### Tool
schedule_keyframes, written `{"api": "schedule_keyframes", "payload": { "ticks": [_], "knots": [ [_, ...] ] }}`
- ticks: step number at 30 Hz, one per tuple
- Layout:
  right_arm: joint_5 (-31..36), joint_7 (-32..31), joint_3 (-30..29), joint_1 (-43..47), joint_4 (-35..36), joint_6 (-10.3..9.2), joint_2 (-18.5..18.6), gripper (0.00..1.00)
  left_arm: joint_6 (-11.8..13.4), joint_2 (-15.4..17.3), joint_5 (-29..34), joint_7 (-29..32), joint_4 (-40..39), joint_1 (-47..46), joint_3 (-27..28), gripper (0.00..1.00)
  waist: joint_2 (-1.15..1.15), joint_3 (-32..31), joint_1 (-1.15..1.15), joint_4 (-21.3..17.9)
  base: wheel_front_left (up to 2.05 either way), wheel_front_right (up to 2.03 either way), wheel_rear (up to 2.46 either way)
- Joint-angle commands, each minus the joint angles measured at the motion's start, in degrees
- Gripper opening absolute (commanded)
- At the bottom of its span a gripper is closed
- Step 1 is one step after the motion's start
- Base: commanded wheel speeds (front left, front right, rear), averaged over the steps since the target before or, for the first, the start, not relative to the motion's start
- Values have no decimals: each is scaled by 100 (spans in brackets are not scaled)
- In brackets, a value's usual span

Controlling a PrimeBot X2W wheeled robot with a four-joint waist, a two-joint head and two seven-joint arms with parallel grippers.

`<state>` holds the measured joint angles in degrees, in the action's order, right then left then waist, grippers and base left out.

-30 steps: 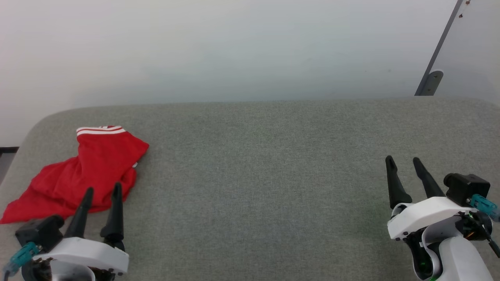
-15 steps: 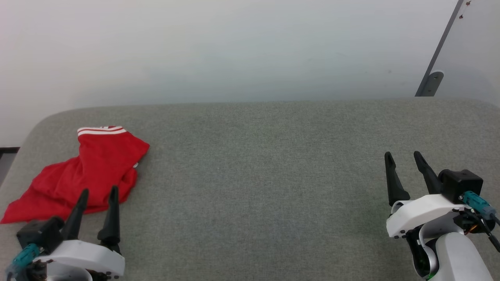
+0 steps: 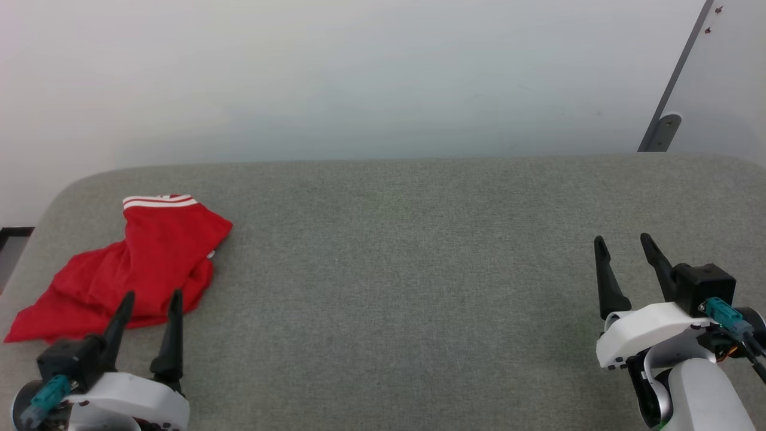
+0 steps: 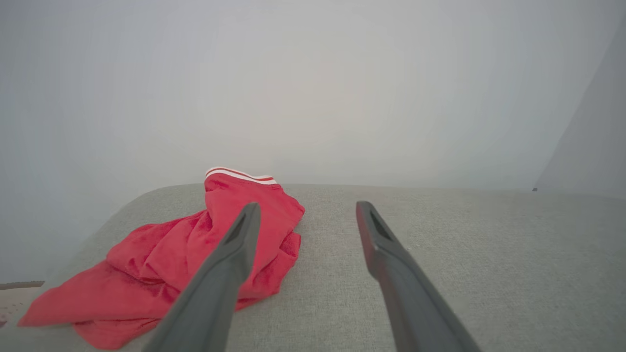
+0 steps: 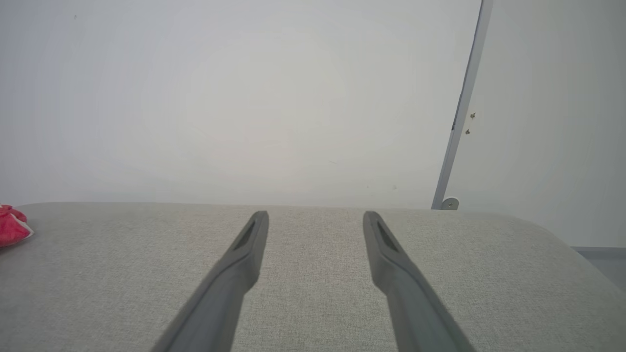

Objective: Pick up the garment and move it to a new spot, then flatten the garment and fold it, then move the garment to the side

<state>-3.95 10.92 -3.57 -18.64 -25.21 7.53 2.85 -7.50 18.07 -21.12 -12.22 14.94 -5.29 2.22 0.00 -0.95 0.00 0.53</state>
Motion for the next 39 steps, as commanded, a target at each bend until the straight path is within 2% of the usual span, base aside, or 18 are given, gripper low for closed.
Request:
{"api": "schedule_keyframes", "payload": {
  "ticks": [1, 25, 39],
  "knots": [
    [131, 62, -37, -130, -1, -6, 2, 100, 2, 62, 126, -52, -7, -26, -12, 100, 0, -1, 0, 5, 0, 0, 0],
    [879, 404, -226, -222, -178, -8, 4, 100, 6, 329, 455, -306, 259, -107, -150, 100, 0, -25, 0, 27, 0, 0, 0],
    [541, 428, -327, -22, -139, -8, 3, 100, 6, 337, 119, -291, 429, -132, -231, 100, 0, -32, 0, 52, 0, 0, 0]
  ]
}}
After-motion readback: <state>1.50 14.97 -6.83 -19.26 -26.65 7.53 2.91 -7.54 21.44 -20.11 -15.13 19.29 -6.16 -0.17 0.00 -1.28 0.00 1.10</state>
